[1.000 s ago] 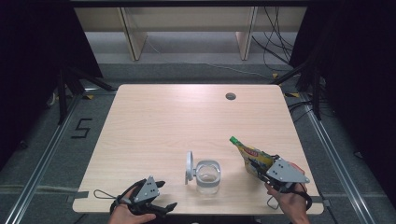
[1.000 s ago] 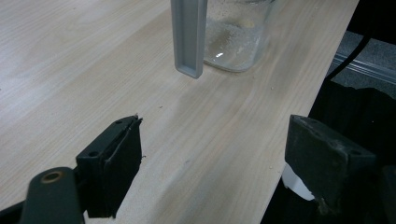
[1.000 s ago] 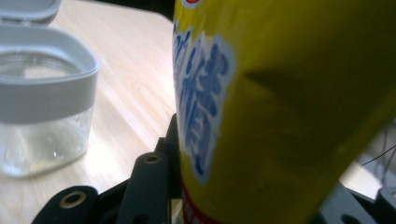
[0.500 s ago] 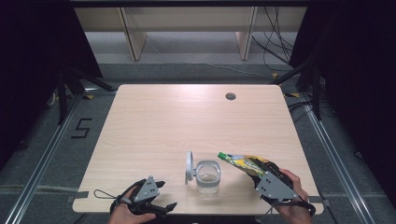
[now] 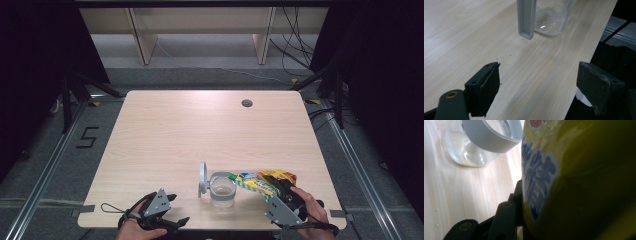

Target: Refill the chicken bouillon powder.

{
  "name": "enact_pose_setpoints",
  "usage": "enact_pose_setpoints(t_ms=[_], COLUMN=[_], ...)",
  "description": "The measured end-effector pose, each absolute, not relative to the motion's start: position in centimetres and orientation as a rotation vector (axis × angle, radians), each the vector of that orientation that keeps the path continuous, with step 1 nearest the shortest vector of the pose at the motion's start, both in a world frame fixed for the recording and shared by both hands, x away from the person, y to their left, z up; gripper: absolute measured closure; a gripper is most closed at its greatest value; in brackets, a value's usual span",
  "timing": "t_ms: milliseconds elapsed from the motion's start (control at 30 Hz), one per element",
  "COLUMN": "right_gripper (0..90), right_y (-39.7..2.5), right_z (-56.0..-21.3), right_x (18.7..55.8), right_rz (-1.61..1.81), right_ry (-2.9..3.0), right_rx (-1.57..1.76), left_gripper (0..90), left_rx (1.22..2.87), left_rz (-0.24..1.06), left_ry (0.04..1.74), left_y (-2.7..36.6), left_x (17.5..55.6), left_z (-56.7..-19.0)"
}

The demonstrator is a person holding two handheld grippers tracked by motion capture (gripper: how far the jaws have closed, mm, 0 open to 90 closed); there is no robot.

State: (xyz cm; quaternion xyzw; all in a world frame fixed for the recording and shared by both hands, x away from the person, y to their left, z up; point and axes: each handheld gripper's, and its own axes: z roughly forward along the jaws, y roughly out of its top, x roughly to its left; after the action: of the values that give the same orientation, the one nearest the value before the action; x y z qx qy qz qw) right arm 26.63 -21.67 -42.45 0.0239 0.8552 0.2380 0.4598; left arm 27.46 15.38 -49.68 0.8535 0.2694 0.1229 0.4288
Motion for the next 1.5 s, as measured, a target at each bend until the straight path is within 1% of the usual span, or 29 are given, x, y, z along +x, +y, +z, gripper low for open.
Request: enact_pose_setpoints(t_ms=[67, 200, 300, 367, 400, 467, 567, 600, 633, 667, 700, 833, 867, 900, 967, 1033, 1100, 1133, 1167, 1200, 1300, 1500], right_gripper=[66.7, 66.7, 66.8, 66.8, 66.8, 66.8, 66.8, 66.8, 66.8, 66.9, 66.9, 66.9, 66.9, 67.0, 67.0, 67.0, 67.0, 67.0, 67.0, 67.0, 67.0, 67.3], right_y=[-21.4, -21.1, -20.6, -20.5, -20.4, -20.3, -20.0, -19.9, -19.9, -19.8, -19.7, -19.8, -19.7, -19.7, -19.7, -19.4, -19.4, -19.0, -19.3, -19.3, -18.8, -18.3], right_z=[-42.3, -42.6, -42.6, -42.7, -42.7, -42.7, -42.7, -42.4, -42.6, -42.4, -42.3, -41.9, -41.8, -41.5, -41.8, -41.3, -41.5, -40.8, -41.5, -41.7, -41.3, -41.3], right_x=[26.7, 26.5, 26.2, 26.1, 26.1, 26.0, 25.9, 26.0, 25.8, 25.9, 25.8, 26.0, 25.9, 26.1, 25.8, 26.1, 26.1, 26.5, 26.0, 25.9, 26.1, 26.3], right_rz=[0.532, 0.500, 0.398, 0.382, 0.374, 0.353, 0.314, 0.283, 0.300, 0.282, 0.272, 0.242, 0.230, 0.194, 0.192, 0.153, 0.168, 0.116, 0.159, 0.175, 0.125, 0.040], right_ry=[2.081, 2.076, 2.045, 2.043, 2.039, 2.024, 2.012, 1.993, 2.000, 1.993, 1.999, 1.979, 1.991, 1.982, 1.993, 1.970, 1.975, 1.945, 1.978, 1.987, 1.960, 1.943], right_rx=[-0.011, -0.002, -0.070, -0.072, -0.070, -0.095, -0.120, -0.187, -0.145, -0.185, -0.174, -0.251, -0.224, -0.294, -0.243, -0.327, -0.302, -0.454, -0.304, -0.267, -0.391, -0.457], left_gripper=[18.2, 18.2, 18.3, 18.3, 18.3, 18.2, 18.3, 18.3, 18.3, 18.3, 18.4, 18.4, 18.4, 18.4, 18.4, 18.4, 18.4, 18.4, 18.4, 18.4, 18.4, 18.4], left_rx=[2.127, 2.144, 2.120, 2.144, 2.121, 2.148, 2.129, 2.148, 2.157, 2.163, 2.162, 2.178, 2.157, 2.147, 2.152, 2.160, 2.163, 2.158, 2.158, 2.159, 2.159, 2.155], left_rz=[0.315, 0.322, 0.308, 0.318, 0.308, 0.316, 0.311, 0.326, 0.330, 0.300, 0.325, 0.303, 0.305, 0.309, 0.295, 0.323, 0.328, 0.320, 0.319, 0.321, 0.322, 0.322], left_ry=[0.669, 0.659, 0.674, 0.661, 0.674, 0.664, 0.678, 0.668, 0.671, 0.673, 0.683, 0.679, 0.680, 0.687, 0.686, 0.682, 0.681, 0.683, 0.684, 0.682, 0.682, 0.682], left_y=[15.3, 15.4, 15.3, 15.5, 15.3, 15.4, 15.3, 15.5, 15.5, 15.5, 15.5, 15.5, 15.4, 15.3, 15.4, 15.4, 15.5, 15.4, 15.4, 15.4, 15.4, 15.4], left_x=[27.4, 27.5, 27.5, 27.6, 27.5, 27.5, 27.5, 27.6, 27.6, 27.7, 27.7, 27.8, 27.7, 27.7, 27.7, 27.8, 27.8, 27.7, 27.7, 27.7, 27.7, 27.6], left_z=[-49.7, -49.7, -49.8, -49.7, -49.7, -49.6, -49.7, -49.7, -49.7, -49.8, -50.0, -49.9, -50.0, -50.0, -50.0, -49.9, -49.9, -49.9, -49.9, -49.9, -49.9, -49.9])
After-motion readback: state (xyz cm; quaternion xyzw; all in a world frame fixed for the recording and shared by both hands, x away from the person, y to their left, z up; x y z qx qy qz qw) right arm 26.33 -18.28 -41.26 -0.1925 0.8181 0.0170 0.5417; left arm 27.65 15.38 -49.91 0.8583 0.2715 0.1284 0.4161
